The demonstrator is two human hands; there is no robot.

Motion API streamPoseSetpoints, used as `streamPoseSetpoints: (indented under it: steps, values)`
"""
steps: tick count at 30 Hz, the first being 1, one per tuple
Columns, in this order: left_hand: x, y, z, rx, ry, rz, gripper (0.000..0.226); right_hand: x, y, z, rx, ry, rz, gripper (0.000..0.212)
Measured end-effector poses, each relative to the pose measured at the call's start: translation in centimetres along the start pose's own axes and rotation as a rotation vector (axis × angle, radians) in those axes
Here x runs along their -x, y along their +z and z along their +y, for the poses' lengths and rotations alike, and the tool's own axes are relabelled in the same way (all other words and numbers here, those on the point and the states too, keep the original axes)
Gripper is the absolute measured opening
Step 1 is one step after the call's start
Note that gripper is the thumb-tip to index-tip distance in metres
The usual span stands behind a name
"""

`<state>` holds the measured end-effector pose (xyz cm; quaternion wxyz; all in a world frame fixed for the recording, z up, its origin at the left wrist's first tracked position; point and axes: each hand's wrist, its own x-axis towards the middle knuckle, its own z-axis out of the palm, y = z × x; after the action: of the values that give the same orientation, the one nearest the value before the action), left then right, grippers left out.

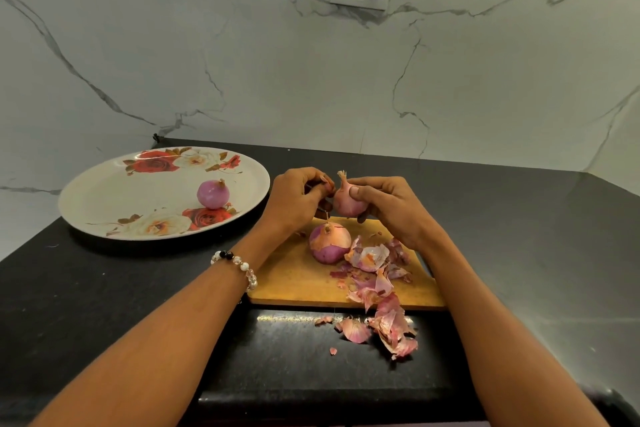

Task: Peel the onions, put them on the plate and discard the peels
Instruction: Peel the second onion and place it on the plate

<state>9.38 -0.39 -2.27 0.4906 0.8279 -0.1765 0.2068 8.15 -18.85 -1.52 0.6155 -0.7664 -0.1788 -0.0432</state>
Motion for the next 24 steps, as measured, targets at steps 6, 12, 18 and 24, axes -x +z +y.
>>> streamPoseSetpoints:
  steps: [6,12,18,24]
  values:
    - [0.05,-0.12,0.61,0.050,0.036,-0.001,0.026,-0.18,-0.41,-0.04,0.013,-0.020,0.008,0.024]
    - [0.11,-0.17,0.91,0.086,0.103,-0.001,0.022,-0.26,-0.41,0.09,0.036,-0.024,-0.035,0.022]
    - [0.18,-0.21,0.87,0.015,0.224,0.026,0.021,-0.29,-0.39,0.02,0.025,-0.027,-0.026,0.021]
    - [0.14,-0.18,0.73,-0.007,0.242,0.027,0.017,-0.15,-0.39,-0.10,0.040,-0.029,-0.035,0.019]
